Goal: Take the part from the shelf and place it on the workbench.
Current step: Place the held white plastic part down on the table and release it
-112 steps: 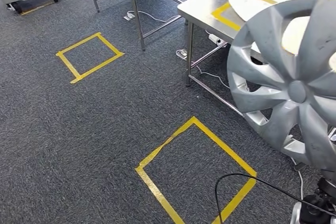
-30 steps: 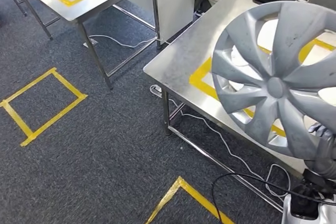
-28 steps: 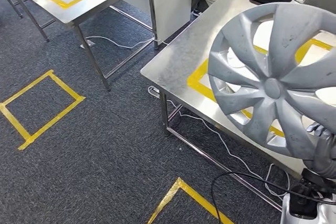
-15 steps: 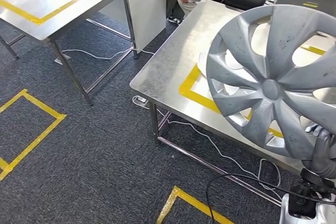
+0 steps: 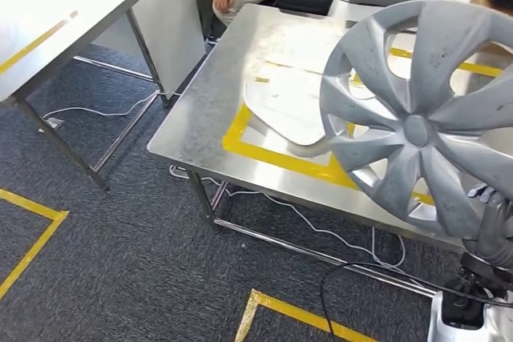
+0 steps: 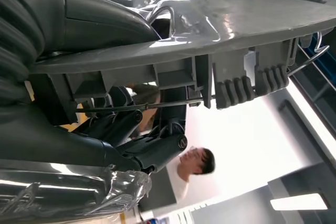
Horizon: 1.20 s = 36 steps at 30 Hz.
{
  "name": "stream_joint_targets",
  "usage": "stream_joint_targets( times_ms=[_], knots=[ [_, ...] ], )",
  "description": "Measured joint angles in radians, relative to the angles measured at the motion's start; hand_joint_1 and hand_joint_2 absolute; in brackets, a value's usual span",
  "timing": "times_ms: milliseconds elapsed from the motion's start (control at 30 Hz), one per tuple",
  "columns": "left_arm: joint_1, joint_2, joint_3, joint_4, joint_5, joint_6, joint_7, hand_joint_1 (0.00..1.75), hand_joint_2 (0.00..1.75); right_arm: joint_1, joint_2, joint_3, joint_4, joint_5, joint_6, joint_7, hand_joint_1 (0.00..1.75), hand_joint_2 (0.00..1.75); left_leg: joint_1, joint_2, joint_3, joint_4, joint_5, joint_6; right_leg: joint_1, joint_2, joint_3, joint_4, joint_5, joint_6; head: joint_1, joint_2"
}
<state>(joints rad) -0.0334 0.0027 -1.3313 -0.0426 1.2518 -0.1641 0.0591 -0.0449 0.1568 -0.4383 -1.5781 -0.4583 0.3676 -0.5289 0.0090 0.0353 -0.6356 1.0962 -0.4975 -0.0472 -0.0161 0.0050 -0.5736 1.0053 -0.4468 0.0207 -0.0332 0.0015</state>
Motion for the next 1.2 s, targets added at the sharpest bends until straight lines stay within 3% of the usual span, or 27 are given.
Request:
stream_joint_targets(
  times_ms=[67, 100, 133, 200, 233, 300, 333, 400, 467, 533, 600, 633, 667, 700, 767, 800, 833, 900, 933, 1000, 1033, 1100, 1133, 1200],
  knots=[
    [0.001, 0.0, -0.002, 0.0, -0.001, 0.0, 0.001, 0.0, 0.0, -0.004, 0.0, 0.003, 0.003, 0.01, -0.008, -0.003, 1.75, 1.75, 0.0, -0.023, -0.059, 0.128, -0.058, -0.002, 0.0, 0.025, -0.002, 0.0, 0.002, -0.003, -0.002, 0.0],
    [0.002, 0.001, -0.005, 0.0, -0.003, 0.0, 0.002, 0.0, 0.0, -0.005, 0.0, 0.004, 0.004, 0.02, -0.014, -0.006, 1.75, 1.75, 0.0, -0.026, -0.076, 0.163, -0.065, -0.001, 0.001, 0.039, -0.002, 0.0, 0.003, -0.004, -0.002, 0.0],
    [0.002, 0.003, -0.007, 0.0, -0.004, -0.001, 0.002, 0.0, 0.0, -0.005, 0.0, 0.007, 0.006, 0.031, -0.021, -0.009, 1.75, 1.75, 0.0, -0.029, -0.076, 0.162, -0.052, 0.0, 0.001, 0.053, -0.003, 0.0, 0.003, -0.003, -0.002, 0.0],
    [0.001, 0.007, -0.01, 0.0, -0.006, -0.002, 0.003, 0.0, 0.0, -0.006, 0.0, 0.013, 0.007, 0.05, -0.029, -0.013, 1.75, 1.75, 0.002, -0.05, -0.025, 0.062, 0.012, 0.004, -0.001, 0.083, -0.003, 0.001, 0.005, 0.0, -0.002, 0.0],
    [0.0, 0.009, -0.011, 0.0, -0.007, -0.002, 0.003, 0.0, 0.0, -0.008, 0.0, 0.016, 0.007, 0.054, -0.031, -0.014, 1.75, 1.75, 0.005, -0.076, 0.011, -0.006, 0.038, 0.008, 0.0, 0.097, -0.005, 0.004, 0.004, 0.004, -0.002, 0.0],
    [-0.002, 0.012, -0.014, 0.0, -0.009, -0.004, 0.003, 0.0, 0.0, -0.013, 0.0, 0.022, 0.007, 0.061, -0.034, -0.017, 1.75, 1.75, 0.009, -0.117, 0.056, -0.092, 0.057, 0.015, 0.0, 0.123, -0.013, 0.008, 0.005, 0.016, -0.001, 0.0],
    [-0.003, 0.014, -0.014, 0.0, -0.01, -0.005, 0.003, 0.0, 0.0, -0.014, 0.0, 0.024, 0.007, 0.067, -0.038, -0.02, 1.75, 1.75, 0.009, -0.12, 0.062, -0.105, 0.054, 0.02, -0.002, 0.136, -0.017, 0.007, 0.007, 0.023, -0.001, 0.0],
    [-0.004, 0.018, -0.016, 0.0, -0.015, -0.009, 0.003, 0.0, 0.0, -0.007, 0.0, 0.026, 0.007, 0.09, -0.056, -0.029, 1.75, 1.75, 0.008, -0.095, 0.064, -0.11, 0.056, 0.032, -0.006, 0.151, -0.026, 0.002, 0.012, 0.036, -0.001, 0.0],
    [-0.005, 0.024, -0.02, -0.001, -0.019, -0.014, 0.003, 0.0, 0.0, -0.002, -0.001, 0.027, 0.008, 0.115, -0.088, -0.042, 1.75, 1.75, 0.01, -0.069, 0.065, -0.117, 0.06, 0.046, -0.002, 0.104, -0.05, 0.038, -0.013, 0.044, 0.007, 0.0],
    [-0.003, 0.03, -0.025, -0.001, -0.021, -0.017, 0.004, 0.0, 0.0, -0.011, -0.003, 0.027, 0.011, 0.128, -0.12, -0.052, 1.75, 1.75, 0.007, -0.042, 0.065, -0.119, 0.059, 0.054, 0.001, 0.031, -0.105, 0.156, -0.079, 0.049, 0.016, 0.0],
    [0.0, 0.033, -0.03, -0.001, -0.022, -0.018, 0.007, 0.0, 0.0, -0.02, -0.007, 0.022, 0.017, 0.131, -0.139, -0.058, 1.75, 1.75, 0.002, -0.012, 0.066, -0.118, 0.057, 0.057, 0.001, 0.006, -0.159, 0.274, -0.125, 0.052, 0.017, 0.0],
    [0.0, 0.034, -0.032, -0.001, -0.022, -0.018, 0.008, 0.0, 0.0, -0.022, -0.009, 0.019, 0.02, 0.131, -0.144, -0.058, 1.75, 1.75, 0.001, 0.002, 0.067, -0.118, 0.056, 0.057, 0.0, 0.003, -0.164, 0.288, -0.122, 0.054, 0.017, 0.0],
    [-0.001, 0.035, -0.034, -0.001, -0.022, -0.018, 0.009, 0.0, 0.0, -0.023, -0.012, 0.015, 0.023, 0.132, -0.148, -0.059, 1.75, 1.75, 0.001, 0.015, 0.069, -0.118, 0.054, 0.056, 0.0, -0.001, -0.148, 0.26, -0.1, 0.054, 0.018, 0.0],
    [-0.001, 0.035, -0.035, -0.001, -0.022, -0.018, 0.009, 0.0, 0.0, -0.025, -0.015, 0.013, 0.026, 0.133, -0.152, -0.059, 1.75, 1.75, 0.001, 0.027, 0.072, -0.118, 0.052, 0.053, 0.001, -0.012, -0.115, 0.2, -0.067, 0.054, 0.018, 0.0],
    [-0.002, 0.038, -0.038, -0.002, -0.022, -0.018, 0.009, 0.0, 0.0, -0.033, -0.018, 0.011, 0.032, 0.141, -0.164, -0.063, 1.75, 1.75, -0.005, 0.05, 0.078, -0.114, 0.045, 0.043, 0.003, -0.059, -0.044, 0.069, -0.014, 0.051, 0.019, 0.0],
    [-0.002, 0.04, -0.039, -0.002, -0.023, -0.018, 0.01, 0.0, 0.0, -0.038, -0.019, 0.009, 0.035, 0.147, -0.172, -0.066, 1.75, 1.75, -0.008, 0.06, 0.081, -0.112, 0.042, 0.037, 0.005, -0.074, -0.024, 0.031, -0.002, 0.046, 0.017, 0.0],
    [-0.002, 0.042, -0.04, -0.002, -0.023, -0.018, 0.011, 0.0, 0.0, -0.043, -0.021, 0.005, 0.038, 0.154, -0.181, -0.07, 1.75, 1.75, -0.012, 0.07, 0.082, -0.111, 0.041, 0.033, 0.007, -0.078, -0.019, 0.018, 0.001, 0.041, 0.016, 0.0],
    [-0.005, 0.045, -0.041, -0.002, -0.024, -0.018, 0.015, 0.0, 0.0, -0.047, -0.026, -0.015, 0.043, 0.169, -0.211, -0.083, 1.75, 1.75, -0.011, 0.084, 0.084, -0.111, 0.039, 0.025, 0.008, -0.052, -0.025, 0.018, 0.004, 0.027, 0.013, 0.0],
    [-0.007, 0.045, -0.042, -0.002, -0.025, -0.017, 0.017, 0.0, 0.0, -0.048, -0.029, -0.03, 0.044, 0.178, -0.237, -0.096, 1.75, 1.75, -0.009, 0.073, 0.081, -0.104, 0.031, 0.02, 0.006, -0.042, -0.026, 0.018, 0.006, 0.021, 0.012, 0.0],
    [-0.008, 0.043, -0.045, -0.003, -0.027, -0.013, 0.025, 0.0, 0.0, -0.056, -0.032, -0.067, 0.041, 0.201, -0.312, -0.129, 1.75, 1.75, -0.005, 0.023, 0.05, -0.038, -0.015, 0.011, 0.002, -0.026, -0.028, 0.016, 0.009, 0.008, 0.01, 0.0],
    [-0.008, 0.041, -0.049, -0.004, -0.029, -0.01, 0.03, 0.0, 0.0, -0.061, -0.032, -0.088, 0.037, 0.212, -0.355, -0.144, 1.75, 1.75, -0.004, -0.003, 0.02, 0.025, -0.047, 0.01, 0.002, -0.019, -0.029, 0.016, 0.01, 0.004, 0.008, 0.0],
    [-0.007, 0.039, -0.057, -0.004, -0.036, -0.008, 0.04, 0.0, 0.0, -0.073, -0.033, -0.138, 0.025, 0.255, -0.438, -0.16, 1.75, 1.75, -0.004, -0.022, -0.046, 0.151, -0.093, 0.011, 0.004, -0.003, -0.03, 0.016, 0.01, 0.0, 0.007, 0.0],
    [-0.006, 0.039, -0.061, -0.004, -0.039, -0.008, 0.044, 0.0, 0.0, -0.08, -0.035, -0.164, 0.018, 0.292, -0.478, -0.163, 1.75, 1.75, -0.004, -0.025, -0.063, 0.178, -0.09, 0.012, 0.004, 0.005, -0.03, 0.016, 0.01, 0.0, 0.007, 0.0],
    [-0.008, 0.041, -0.07, -0.005, -0.047, -0.011, 0.047, 0.0, 0.0, -0.102, -0.044, -0.207, 0.006, 0.404, -0.563, -0.164, 1.75, 1.75, -0.005, -0.027, -0.046, 0.125, -0.032, 0.02, 0.005, 0.021, -0.029, 0.016, 0.01, 0.001, 0.007, 0.0]
  ],
)
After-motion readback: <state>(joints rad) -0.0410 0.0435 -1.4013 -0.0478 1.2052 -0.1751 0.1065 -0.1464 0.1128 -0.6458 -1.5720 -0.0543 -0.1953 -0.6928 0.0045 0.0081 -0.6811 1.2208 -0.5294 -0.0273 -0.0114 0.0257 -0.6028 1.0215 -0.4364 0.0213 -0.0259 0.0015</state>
